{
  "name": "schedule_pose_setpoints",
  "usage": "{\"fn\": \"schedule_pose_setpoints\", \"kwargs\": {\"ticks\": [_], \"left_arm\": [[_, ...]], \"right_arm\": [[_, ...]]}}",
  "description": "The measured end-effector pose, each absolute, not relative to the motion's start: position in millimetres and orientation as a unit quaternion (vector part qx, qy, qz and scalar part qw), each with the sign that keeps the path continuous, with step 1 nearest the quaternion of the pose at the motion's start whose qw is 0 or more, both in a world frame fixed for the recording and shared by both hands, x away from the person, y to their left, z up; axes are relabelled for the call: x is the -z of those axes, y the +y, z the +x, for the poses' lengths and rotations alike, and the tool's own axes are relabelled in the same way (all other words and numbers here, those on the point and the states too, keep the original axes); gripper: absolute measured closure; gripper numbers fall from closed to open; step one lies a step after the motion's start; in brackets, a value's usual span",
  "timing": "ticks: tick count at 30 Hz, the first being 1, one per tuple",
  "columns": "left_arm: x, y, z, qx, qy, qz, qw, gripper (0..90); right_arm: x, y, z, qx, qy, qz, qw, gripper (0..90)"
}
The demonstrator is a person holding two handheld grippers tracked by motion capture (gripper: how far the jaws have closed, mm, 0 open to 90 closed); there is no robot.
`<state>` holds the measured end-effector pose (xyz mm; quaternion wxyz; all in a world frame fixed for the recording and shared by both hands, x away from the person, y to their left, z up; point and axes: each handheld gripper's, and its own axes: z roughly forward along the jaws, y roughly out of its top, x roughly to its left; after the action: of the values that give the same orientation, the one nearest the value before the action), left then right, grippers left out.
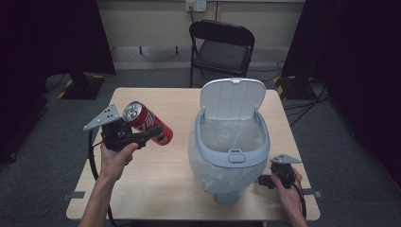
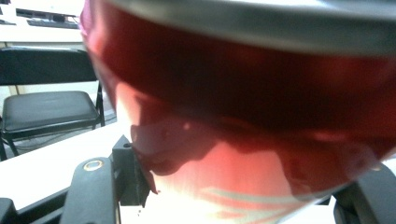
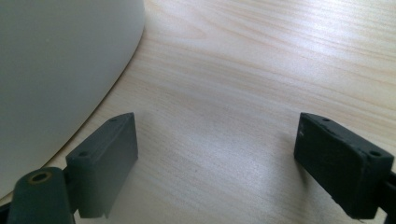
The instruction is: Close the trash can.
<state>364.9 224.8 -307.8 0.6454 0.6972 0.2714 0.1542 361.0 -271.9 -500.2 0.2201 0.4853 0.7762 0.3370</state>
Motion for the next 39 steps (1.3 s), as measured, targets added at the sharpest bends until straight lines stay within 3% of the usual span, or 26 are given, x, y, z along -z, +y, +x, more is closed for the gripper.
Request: {"fn": "schedule_pose_setpoints", "kwargs": {"ticks": [25, 39], "left_arm": [[242, 217, 351, -0.182, 0.222, 0.666, 0.689, 34.0], [211, 172, 353, -0.137, 0.169, 0.661, 0.718, 34.0]], "right_arm": [[500, -272, 361, -0.337, 0.776, 0.485, 0.22, 12.1], [500, -272, 361, -0.336, 0.776, 0.485, 0.224, 11.8]]}}
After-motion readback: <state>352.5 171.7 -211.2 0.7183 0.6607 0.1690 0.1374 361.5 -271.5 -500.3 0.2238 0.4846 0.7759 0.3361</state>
